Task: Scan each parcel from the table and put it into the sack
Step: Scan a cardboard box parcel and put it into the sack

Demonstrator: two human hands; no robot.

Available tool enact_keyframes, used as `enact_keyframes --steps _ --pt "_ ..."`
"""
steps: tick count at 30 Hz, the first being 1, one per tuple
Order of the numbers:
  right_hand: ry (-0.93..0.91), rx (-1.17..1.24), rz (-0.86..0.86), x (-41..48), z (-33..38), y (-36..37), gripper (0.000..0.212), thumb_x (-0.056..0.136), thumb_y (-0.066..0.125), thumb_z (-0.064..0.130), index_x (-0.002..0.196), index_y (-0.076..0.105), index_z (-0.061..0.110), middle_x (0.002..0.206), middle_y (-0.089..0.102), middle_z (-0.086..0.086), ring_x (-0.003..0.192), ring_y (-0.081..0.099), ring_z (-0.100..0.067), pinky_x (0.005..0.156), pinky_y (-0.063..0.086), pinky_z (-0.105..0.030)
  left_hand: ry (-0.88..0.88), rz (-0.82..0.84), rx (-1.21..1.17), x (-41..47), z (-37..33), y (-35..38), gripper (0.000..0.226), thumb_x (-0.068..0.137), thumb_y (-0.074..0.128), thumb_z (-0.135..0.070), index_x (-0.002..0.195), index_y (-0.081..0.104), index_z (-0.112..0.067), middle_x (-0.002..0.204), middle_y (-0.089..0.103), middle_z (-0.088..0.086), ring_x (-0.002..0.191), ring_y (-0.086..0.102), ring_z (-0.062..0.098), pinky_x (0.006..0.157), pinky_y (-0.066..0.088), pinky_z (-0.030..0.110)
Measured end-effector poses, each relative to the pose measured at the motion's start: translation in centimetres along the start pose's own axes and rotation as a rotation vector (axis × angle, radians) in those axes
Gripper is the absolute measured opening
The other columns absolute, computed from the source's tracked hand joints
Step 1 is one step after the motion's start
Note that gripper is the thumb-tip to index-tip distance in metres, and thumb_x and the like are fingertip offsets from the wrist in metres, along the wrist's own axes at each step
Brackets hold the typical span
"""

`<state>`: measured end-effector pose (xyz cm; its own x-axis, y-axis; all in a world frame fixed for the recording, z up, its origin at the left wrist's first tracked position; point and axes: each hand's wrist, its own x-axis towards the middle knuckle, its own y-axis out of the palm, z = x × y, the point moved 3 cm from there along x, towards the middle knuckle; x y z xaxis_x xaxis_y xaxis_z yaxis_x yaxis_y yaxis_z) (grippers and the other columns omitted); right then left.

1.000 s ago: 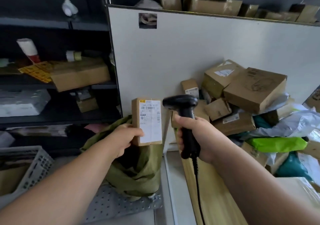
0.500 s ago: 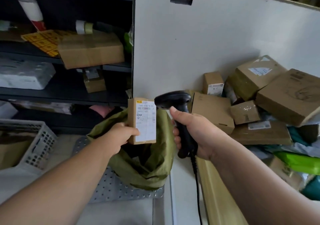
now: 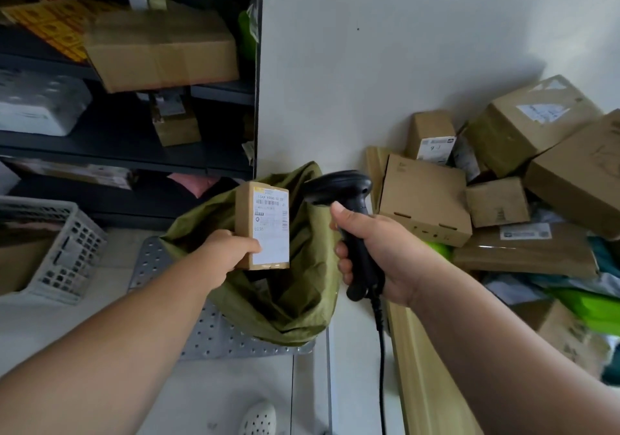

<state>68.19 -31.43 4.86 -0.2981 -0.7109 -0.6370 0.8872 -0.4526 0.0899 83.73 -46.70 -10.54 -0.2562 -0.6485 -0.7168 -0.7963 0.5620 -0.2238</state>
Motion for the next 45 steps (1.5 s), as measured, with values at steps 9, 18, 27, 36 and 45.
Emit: enact_keyframes --steps 9,18,27,36,45 --pt "0.035 0.073 -0.111 -0.6 -3.7 -3.7 0.035 0.089 0.068 0.040 0.102 0.051 0.013 0.056 0.052 -0.002 0.045 0.047 -0.016 0.047 0.041 -0.028 -0.021 -0.141 0.178 0.8 1.2 2.4 0.054 0.082 0.072 -0.021 0.129 0.051 -0.005 0.123 0.061 0.015 0.105 0.059 0.030 0.071 0.045 0.032" --pt "-0.018 0.135 -0.229 -6.8 -7.7 -9.8 0.031 0.091 0.067 0.038 0.100 0.052 0.012 0.057 0.052 -0.002 0.046 0.048 -0.015 0.046 0.041 -0.026 0.462 -0.196 0.567 -5.6 -1.8 10.1 0.081 0.087 0.062 -0.041 0.150 0.020 -0.012 0.150 0.033 0.011 0.137 0.033 0.033 0.108 0.033 0.047" --pt "-0.140 0.196 -0.409 -17.4 -12.3 -20.2 0.027 0.091 0.068 0.030 0.088 0.049 0.010 0.053 0.051 -0.003 0.043 0.048 -0.018 0.043 0.041 -0.026 0.795 0.105 0.784 -18.1 -3.4 25.0 0.088 0.085 0.061 -0.051 0.151 0.018 -0.012 0.152 0.031 0.014 0.138 0.032 0.029 0.108 0.031 0.038" --pt "-0.169 0.249 -0.470 -24.6 -16.8 -29.2 0.030 0.090 0.068 0.034 0.086 0.052 0.010 0.056 0.053 -0.004 0.046 0.050 -0.020 0.047 0.041 -0.031 0.909 0.109 1.022 -25.2 -2.9 37.5 0.109 0.070 0.059 -0.074 0.152 0.013 -0.018 0.153 0.028 0.011 0.139 0.028 0.029 0.108 0.030 0.041" --pt "-0.162 0.277 -0.461 -27.0 -19.4 -33.9 0.027 0.092 0.067 0.030 0.092 0.052 0.008 0.060 0.052 -0.006 0.048 0.051 -0.018 0.049 0.043 -0.031 0.708 -0.047 1.129 -24.0 -2.5 42.8 0.115 0.061 0.064 -0.077 0.150 0.018 -0.020 0.149 0.032 0.012 0.135 0.032 0.031 0.106 0.032 0.040"
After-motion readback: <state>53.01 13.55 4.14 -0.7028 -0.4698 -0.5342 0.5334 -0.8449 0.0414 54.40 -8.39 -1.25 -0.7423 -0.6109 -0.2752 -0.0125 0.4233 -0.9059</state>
